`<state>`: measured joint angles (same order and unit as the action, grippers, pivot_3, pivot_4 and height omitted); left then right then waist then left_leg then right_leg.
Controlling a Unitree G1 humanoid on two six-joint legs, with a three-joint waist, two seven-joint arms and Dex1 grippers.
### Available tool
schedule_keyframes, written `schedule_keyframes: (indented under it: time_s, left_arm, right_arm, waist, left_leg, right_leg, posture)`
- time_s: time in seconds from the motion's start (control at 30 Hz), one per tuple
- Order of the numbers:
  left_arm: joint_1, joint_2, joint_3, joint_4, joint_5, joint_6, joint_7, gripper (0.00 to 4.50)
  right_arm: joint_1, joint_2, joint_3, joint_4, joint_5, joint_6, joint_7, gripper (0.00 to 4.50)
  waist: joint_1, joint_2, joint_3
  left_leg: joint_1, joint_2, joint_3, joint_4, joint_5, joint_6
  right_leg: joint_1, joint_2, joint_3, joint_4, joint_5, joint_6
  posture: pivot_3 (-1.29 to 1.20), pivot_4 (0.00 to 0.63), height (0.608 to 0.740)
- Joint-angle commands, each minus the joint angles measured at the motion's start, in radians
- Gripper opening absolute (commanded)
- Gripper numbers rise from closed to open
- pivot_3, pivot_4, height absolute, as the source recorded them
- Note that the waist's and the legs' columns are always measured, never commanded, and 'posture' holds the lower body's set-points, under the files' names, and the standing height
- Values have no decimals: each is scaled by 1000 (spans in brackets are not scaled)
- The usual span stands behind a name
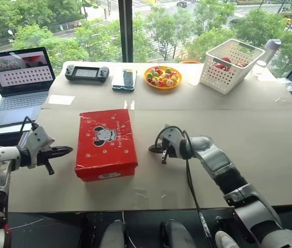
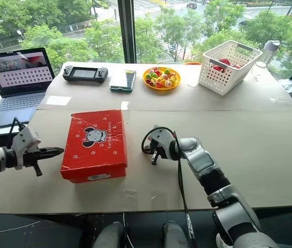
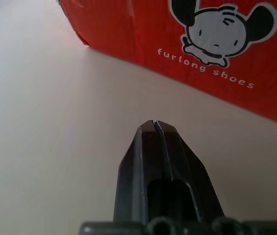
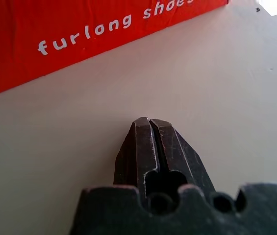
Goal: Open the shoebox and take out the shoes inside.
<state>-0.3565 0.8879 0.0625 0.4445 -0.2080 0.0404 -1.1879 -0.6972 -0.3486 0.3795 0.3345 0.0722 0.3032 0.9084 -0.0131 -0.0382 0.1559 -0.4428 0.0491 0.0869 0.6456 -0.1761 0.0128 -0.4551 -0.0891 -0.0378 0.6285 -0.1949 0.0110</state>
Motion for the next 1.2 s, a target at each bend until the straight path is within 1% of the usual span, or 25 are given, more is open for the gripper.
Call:
schedule_keyframes:
  time_s: [0.03, 0.2, 0.3, 0.5, 0.57, 0.67, 0.77, 0.87, 1.0, 1.1, 1.2]
  left_arm:
    - [-8, -34, -34, -83, 16, 1, 12, 0]
    - [-72, -124, -111, -135, 38, 27, 20, 0]
    - [-130, -182, -154, -109, 65, 14, 13, 0]
    - [-283, -290, -214, 110, 158, -87, 55, 0]
    - [-329, -329, -221, 183, 165, -115, 56, 0]
    - [-410, -398, -254, 340, 224, -194, 100, 0]
    - [-462, -447, -265, 443, 248, -239, 112, 0]
    - [-480, -471, -270, 499, 267, -285, 104, 0]
    - [-490, -466, -264, 544, 281, -324, 106, 0]
    - [-492, -434, -253, 555, 289, -348, 122, 0]
    - [-464, -379, -207, 514, 253, -343, 116, 0]
  right_arm:
    - [-4, 10, -6, -20, -12, -17, 5, 14]
    - [9, 9, -19, -38, -22, -8, 4, 14]
    - [12, -18, -49, -35, -26, -4, -4, 14]
    - [28, -117, -120, -31, -31, -3, 5, 14]
    - [39, -145, -139, -39, -30, 2, 11, 14]
    - [83, -198, -176, -83, -21, 20, 19, 14]
    - [125, -224, -199, -132, -15, 41, 13, 14]
    - [157, -237, -214, -160, -18, 59, -6, 14]
    - [178, -237, -224, -184, -13, 73, -11, 14]
    - [185, -238, -229, -184, -12, 73, -14, 14]
    - [189, -244, -235, -174, -9, 66, -10, 14]
  waist:
    - [-2, 0, 0]
    - [5, 0, 0]
    - [10, 0, 0]
    - [24, 0, 0]
    - [28, 0, 0]
    - [28, 0, 0]
    - [31, 0, 0]
    - [27, 0, 0]
    - [26, 1, 0]
    - [26, 1, 0]
    - [19, 1, 0]
  left_leg:
    - [0, 0, 0, 0, 0, 0]
    - [1, 0, 0, 1, 1, -1]
    - [1, 0, -1, 3, 1, -1]
    - [1, -1, -1, 7, 1, -1]
    - [1, -1, -1, 7, 1, -1]
    - [1, -1, -1, 8, 1, 0]
    - [1, -2, -2, 9, 1, 0]
    - [1, -1, -2, 12, 1, 0]
    - [2, -1, -3, 14, 0, 1]
    - [2, -1, -4, 14, 0, 1]
    - [2, -1, -4, 14, 0, 1]
  right_leg:
    - [0, 0, 0, 1, 0, 0]
    - [0, 0, 0, 2, 0, 0]
    - [1, 0, -1, 3, 0, 1]
    - [2, 0, 0, 3, 0, 4]
    - [3, 0, 0, 4, 0, 4]
    - [4, 0, 0, 3, 0, 4]
    - [5, 0, -1, 3, 0, 4]
    - [7, 0, -1, 3, 0, 5]
    - [10, 0, -1, 3, 0, 8]
    - [10, 0, -2, 2, 0, 8]
    - [10, 0, -2, 2, 0, 8]
  posture:
    - [0, 150, 733]
    - [0, 150, 733]
    - [0, 150, 733]
    - [0, 150, 733]
    - [0, 150, 733]
    - [0, 150, 733]
    - [0, 150, 733]
    - [0, 150, 733]
    - [0, 150, 733]
    - [0, 150, 733]
    - [0, 150, 733]
